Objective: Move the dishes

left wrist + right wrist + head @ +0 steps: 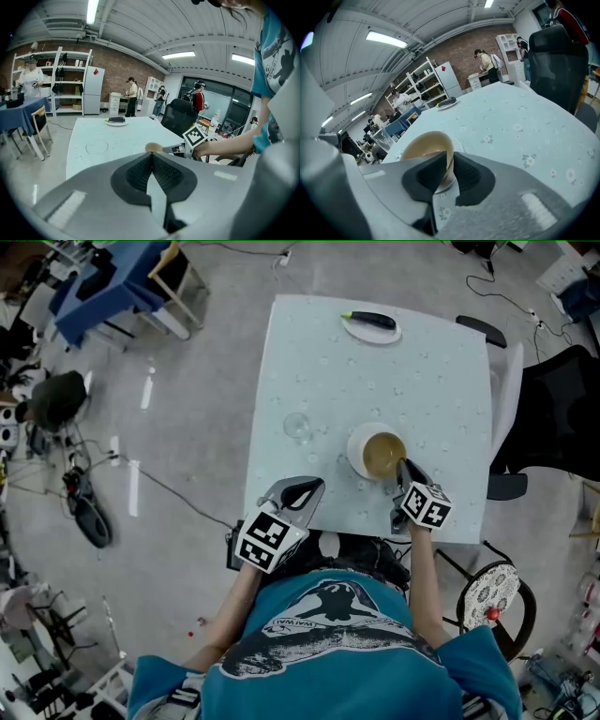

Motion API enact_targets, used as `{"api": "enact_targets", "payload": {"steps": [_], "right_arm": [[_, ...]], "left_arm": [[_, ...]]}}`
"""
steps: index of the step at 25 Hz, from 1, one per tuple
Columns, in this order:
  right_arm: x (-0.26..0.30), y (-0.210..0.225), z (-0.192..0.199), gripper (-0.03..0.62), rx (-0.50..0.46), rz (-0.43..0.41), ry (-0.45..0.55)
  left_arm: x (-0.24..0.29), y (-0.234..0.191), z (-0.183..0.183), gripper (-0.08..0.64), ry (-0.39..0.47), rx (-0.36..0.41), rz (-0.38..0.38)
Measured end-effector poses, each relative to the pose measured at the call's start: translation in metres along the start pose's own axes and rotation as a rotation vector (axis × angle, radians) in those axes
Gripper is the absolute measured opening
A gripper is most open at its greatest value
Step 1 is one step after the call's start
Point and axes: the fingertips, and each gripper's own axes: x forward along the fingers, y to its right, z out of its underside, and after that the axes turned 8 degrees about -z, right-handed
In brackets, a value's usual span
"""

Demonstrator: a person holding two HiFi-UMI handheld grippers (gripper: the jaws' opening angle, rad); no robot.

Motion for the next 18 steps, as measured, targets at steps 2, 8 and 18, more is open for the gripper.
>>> {"api": "enact_targets", "payload": {"steps": [2,8,18], "right_arm": [[-0.001,0.001,-0.001,0.02,0.006,-0.019,-0.004],[-0.005,-0.001,-0.013,0.011,0.004,-0.076,-0.009],[-0.035,0.034,-0.04,0.011,-0.055,-0.061,-0.004]], "left_arm": [[0.002,0.002,0.0,0.015,0.0,-0.006,-0.015],[0.007,0.009,-0.005,0.015,0.0,-0.021,-0.034],[0.028,0.037,-0.011,0.015,0.009,-0.016,-0.041]]}}
